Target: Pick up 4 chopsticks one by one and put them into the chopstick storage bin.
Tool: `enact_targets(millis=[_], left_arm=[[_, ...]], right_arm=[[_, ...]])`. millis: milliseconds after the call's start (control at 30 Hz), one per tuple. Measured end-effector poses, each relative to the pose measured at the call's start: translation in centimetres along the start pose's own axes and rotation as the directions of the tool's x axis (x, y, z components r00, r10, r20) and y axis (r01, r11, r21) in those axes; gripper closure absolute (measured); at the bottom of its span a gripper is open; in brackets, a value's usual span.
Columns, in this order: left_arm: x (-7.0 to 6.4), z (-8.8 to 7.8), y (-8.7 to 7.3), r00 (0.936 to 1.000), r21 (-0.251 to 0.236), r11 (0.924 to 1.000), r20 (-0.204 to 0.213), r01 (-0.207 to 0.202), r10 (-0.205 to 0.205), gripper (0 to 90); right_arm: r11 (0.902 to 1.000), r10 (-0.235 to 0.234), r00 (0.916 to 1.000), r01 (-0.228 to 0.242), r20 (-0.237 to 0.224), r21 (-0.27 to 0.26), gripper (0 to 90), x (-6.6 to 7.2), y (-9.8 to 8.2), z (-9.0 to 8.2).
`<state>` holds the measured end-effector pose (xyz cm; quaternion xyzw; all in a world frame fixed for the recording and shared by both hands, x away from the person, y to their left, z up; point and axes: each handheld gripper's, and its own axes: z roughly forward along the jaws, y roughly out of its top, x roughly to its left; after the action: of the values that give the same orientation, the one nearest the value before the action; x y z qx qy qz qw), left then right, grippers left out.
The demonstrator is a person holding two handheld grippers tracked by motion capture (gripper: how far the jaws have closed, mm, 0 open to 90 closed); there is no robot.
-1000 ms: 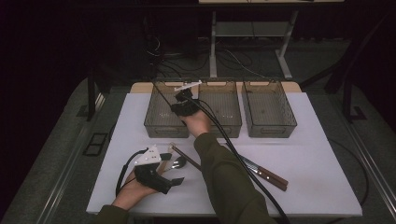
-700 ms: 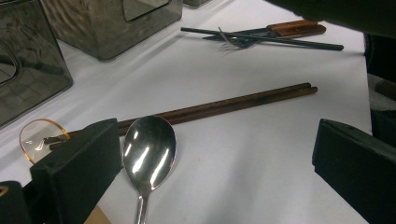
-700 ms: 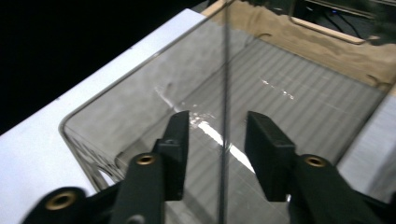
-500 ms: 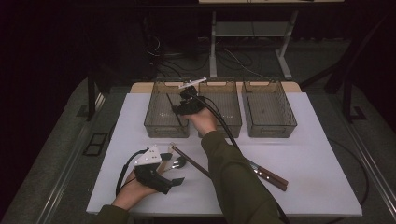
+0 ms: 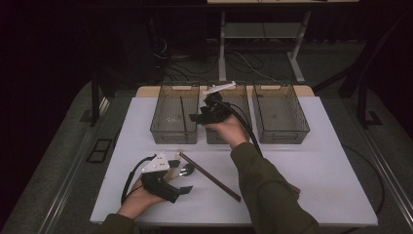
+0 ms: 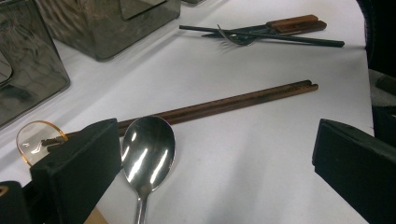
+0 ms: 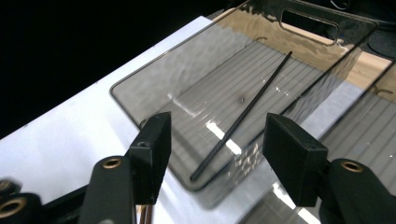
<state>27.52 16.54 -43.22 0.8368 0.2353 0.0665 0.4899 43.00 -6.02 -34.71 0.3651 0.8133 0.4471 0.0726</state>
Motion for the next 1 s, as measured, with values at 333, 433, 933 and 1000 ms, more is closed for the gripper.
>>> enact_targets(millis=[333, 433, 933, 1000], left_arm=[[-0.1, 0.0, 0.0, 1.0, 0.006, 1.0, -0.002, -0.002, 0.002, 0.5], [-0.1, 0.0, 0.0, 1.0, 0.008, 1.0, -0.005, 0.0, 0.0, 0.5], [0.0, 0.0, -0.2, 0.9999, 0.01, 0.9999, -0.013, 0.006, -0.006, 0.4], [0.0, 0.0, -0.1, 0.9999, 0.009, 0.9999, -0.013, 0.006, -0.006, 0.4]], right_arm=[[0.9996, -0.026, 0.9996, 0.026, -0.008, -0.011, 39.7, -0.4, -2.5, -3.6], [0.9996, -0.029, 0.9996, 0.029, -0.008, -0.006, 39.7, -0.6, -3.4, -4.4], [0.9988, -0.048, 0.9988, 0.048, 0.007, 0.011, 39.7, -1.8, -8.3, -8.0], [0.9989, -0.044, 0.999, 0.044, 0.01, 0.016, 40.5, -1.9, -9.0, -8.4]])
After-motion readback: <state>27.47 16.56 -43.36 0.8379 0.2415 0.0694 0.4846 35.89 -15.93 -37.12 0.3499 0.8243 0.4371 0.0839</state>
